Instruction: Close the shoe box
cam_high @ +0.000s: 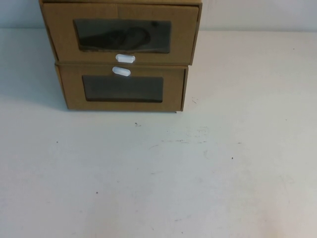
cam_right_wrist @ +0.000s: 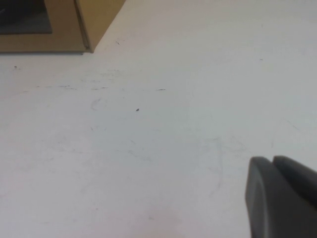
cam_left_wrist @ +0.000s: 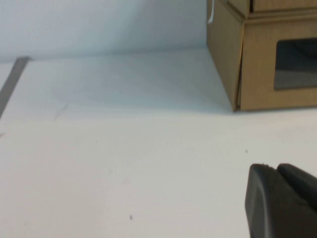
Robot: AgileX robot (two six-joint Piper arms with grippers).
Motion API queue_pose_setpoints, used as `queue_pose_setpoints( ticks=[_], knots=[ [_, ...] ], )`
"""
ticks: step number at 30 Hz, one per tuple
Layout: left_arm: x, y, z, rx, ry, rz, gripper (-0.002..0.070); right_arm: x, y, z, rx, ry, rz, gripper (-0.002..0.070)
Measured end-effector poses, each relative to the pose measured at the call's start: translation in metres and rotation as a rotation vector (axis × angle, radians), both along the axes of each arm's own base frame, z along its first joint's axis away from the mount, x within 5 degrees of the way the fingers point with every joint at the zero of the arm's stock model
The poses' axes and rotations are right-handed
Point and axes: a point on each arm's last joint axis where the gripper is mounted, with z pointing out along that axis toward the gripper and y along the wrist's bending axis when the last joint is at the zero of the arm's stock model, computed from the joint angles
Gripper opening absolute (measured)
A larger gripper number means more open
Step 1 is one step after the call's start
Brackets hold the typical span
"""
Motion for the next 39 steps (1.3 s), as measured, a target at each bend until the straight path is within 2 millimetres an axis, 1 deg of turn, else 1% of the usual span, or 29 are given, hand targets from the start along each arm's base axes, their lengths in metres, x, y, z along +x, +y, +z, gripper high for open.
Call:
queue_pose_setpoints(
  ticks=[6,39],
  knots=[
    [-0.003,0.001,-0.014,0.000,0.157,0.015,-0.0005,0.000,0.000,0.000,0.000,0.000,0.000,-0.0011],
    [-0.003,0.002,-0.015,0.013,0.165,0.017,-0.0005,0.000,0.000,0.000,0.000,0.000,0.001,-0.0011]
  ],
)
